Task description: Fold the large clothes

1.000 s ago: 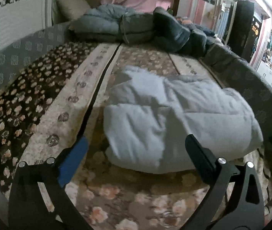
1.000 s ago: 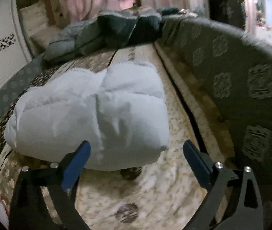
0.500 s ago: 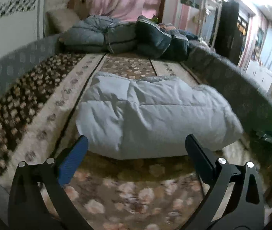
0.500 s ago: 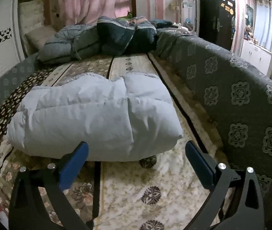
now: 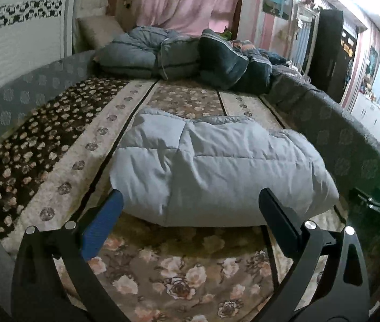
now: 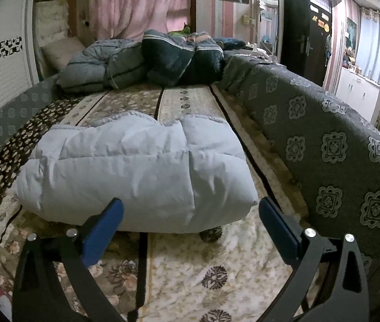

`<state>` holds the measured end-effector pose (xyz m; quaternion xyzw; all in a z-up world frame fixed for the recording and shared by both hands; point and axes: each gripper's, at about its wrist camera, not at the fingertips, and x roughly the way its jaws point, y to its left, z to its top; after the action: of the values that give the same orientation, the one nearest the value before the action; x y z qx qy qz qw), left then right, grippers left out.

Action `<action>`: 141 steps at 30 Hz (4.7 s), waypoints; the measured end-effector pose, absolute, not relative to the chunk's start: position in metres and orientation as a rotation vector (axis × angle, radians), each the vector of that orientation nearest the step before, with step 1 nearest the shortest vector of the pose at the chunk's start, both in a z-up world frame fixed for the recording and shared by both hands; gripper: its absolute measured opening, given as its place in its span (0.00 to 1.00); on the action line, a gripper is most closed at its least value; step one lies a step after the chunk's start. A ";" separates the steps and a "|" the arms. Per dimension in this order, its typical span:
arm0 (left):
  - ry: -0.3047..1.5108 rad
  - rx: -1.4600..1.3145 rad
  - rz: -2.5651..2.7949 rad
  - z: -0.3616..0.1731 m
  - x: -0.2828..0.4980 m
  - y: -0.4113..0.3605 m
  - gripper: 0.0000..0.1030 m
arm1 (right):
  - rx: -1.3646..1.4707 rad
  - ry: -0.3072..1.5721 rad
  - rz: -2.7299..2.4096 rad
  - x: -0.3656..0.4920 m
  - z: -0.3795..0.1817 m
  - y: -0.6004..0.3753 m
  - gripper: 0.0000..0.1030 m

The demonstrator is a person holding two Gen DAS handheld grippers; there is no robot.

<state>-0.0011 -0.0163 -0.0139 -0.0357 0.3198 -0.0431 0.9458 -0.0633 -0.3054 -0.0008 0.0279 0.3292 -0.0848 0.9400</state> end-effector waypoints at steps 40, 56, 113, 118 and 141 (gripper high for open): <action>0.704 0.046 -0.020 -0.009 0.020 -0.045 0.97 | 0.036 0.704 -0.210 -0.062 -0.008 -0.316 0.98; 0.684 0.079 -0.002 -0.022 0.012 -0.035 0.97 | 0.004 0.719 -0.201 -0.062 -0.007 -0.299 0.98; 0.657 0.091 0.018 -0.010 0.007 -0.025 0.97 | 0.019 0.668 -0.143 -0.071 0.012 -0.281 0.98; 0.654 0.098 0.017 -0.009 0.006 -0.027 0.97 | 0.018 0.668 -0.139 -0.072 0.014 -0.279 0.98; 0.629 0.103 0.019 0.001 -0.002 -0.029 0.97 | 0.036 0.658 -0.135 -0.072 0.015 -0.281 0.98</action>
<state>-0.0017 -0.0294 0.0007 0.0505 0.3090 0.0095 0.9497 -0.0719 -0.2810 0.0147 0.0176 0.3226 -0.0662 0.9440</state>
